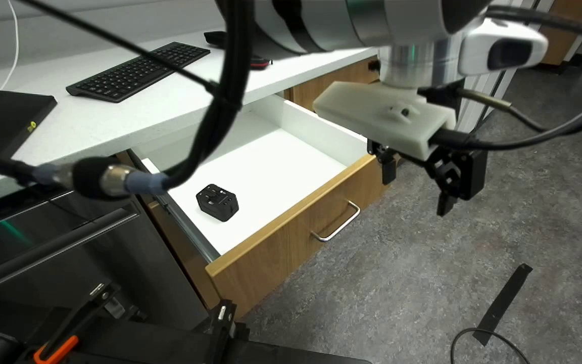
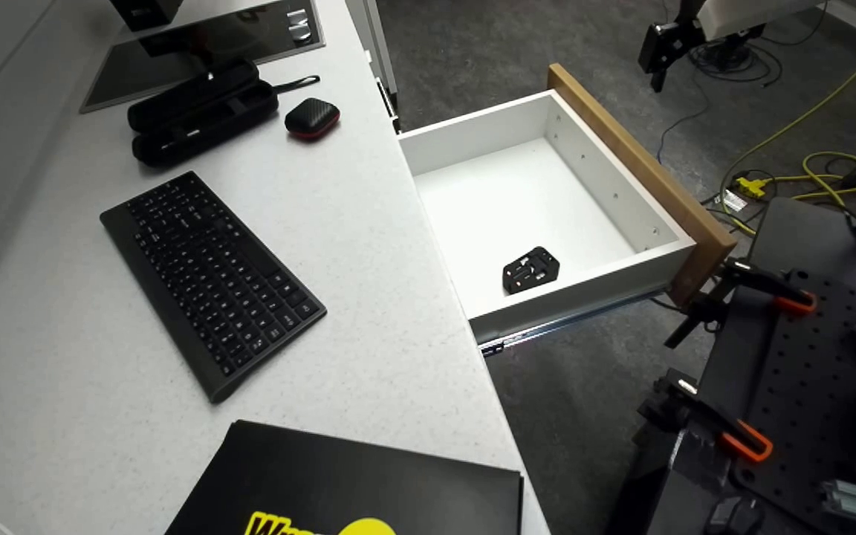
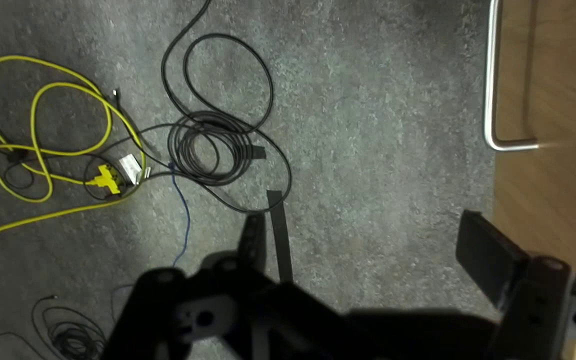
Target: Close the open drawer
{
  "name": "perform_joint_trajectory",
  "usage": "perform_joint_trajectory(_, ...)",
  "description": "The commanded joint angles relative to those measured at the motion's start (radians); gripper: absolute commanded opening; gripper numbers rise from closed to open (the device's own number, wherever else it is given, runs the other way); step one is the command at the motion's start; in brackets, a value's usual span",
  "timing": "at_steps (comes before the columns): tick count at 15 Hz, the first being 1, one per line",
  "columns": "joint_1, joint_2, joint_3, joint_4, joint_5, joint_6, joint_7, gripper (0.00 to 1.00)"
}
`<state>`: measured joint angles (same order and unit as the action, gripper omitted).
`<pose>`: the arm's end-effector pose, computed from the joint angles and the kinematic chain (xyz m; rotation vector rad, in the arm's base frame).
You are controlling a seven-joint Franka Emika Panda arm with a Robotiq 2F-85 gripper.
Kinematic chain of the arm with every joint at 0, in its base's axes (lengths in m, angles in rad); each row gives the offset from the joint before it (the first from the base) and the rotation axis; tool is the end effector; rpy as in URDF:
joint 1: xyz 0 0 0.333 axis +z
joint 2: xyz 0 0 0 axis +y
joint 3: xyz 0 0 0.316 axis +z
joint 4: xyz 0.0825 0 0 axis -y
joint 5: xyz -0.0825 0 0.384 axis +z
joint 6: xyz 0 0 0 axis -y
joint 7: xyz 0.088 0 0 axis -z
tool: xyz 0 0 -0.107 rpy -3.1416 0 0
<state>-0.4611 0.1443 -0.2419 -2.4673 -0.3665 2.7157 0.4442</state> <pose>0.3805 -0.3079 0.2474 2.6856 -1.1611 0.1091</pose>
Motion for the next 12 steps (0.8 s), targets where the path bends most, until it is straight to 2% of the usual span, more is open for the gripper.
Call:
perform_joint_trajectory(1,0.109,0.254,-0.087,0.161,0.057,0.035,0.098,1.00)
perform_joint_trajectory(3,0.153,0.349,-0.119,0.220,0.113,0.023,0.109,1.00)
perform_joint_trajectory(5,0.175,0.424,-0.118,0.276,0.207,-0.006,0.090,1.00)
perform_joint_trajectory(8,0.160,0.475,-0.072,0.346,0.347,-0.051,0.033,1.00)
perform_joint_trajectory(12,0.141,0.436,0.022,0.361,0.494,-0.108,-0.071,1.00)
